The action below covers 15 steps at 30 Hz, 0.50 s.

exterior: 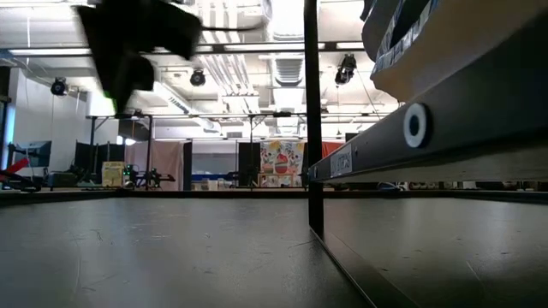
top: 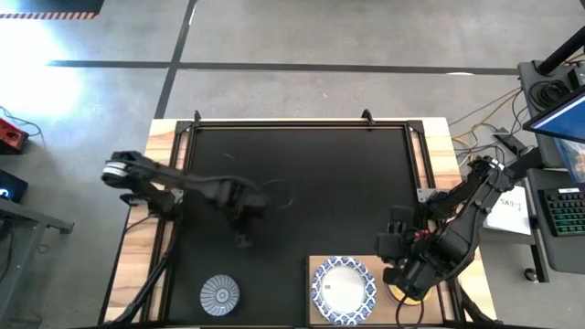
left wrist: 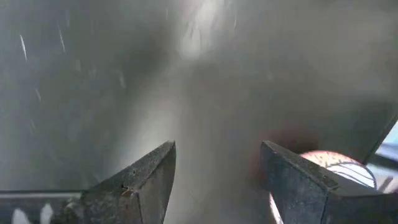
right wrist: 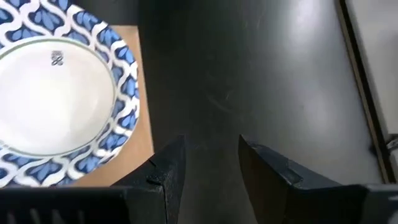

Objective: Place and stack bowls onto a shelf
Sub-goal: Stack the blue orange bowl on top of the yellow bowl on the shelf

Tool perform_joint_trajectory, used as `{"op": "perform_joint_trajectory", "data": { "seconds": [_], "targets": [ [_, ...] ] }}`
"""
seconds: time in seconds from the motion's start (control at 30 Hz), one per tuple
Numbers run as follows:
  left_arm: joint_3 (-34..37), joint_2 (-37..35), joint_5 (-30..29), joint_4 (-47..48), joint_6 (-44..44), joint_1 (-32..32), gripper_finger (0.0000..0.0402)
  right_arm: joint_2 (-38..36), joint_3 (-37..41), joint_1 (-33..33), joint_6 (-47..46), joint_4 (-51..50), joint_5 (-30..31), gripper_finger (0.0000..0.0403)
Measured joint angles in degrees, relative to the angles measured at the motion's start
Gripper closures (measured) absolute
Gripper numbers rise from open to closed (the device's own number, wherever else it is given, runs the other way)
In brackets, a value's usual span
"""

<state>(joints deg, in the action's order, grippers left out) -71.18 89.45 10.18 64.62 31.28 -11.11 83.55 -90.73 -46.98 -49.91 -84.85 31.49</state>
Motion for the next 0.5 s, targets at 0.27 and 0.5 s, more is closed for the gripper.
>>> {"op": "perform_joint_trajectory", "data": {
  "seconds": [0.27, 0.5],
  "targets": [
    [12.7, -11.7, -5.0, -7.1, 24.5, -16.7, 0.0184, 0.0, 0.2, 0.0, 1.1, -0.1, 7.6, 0.0266],
    [18.0, -13.3, -5.2, -13.8, 42.7, -27.6, 0.0184, 0.0, 0.2, 0.1, -0.4, 0.1, 7.6, 0.0266]
  ]
}}
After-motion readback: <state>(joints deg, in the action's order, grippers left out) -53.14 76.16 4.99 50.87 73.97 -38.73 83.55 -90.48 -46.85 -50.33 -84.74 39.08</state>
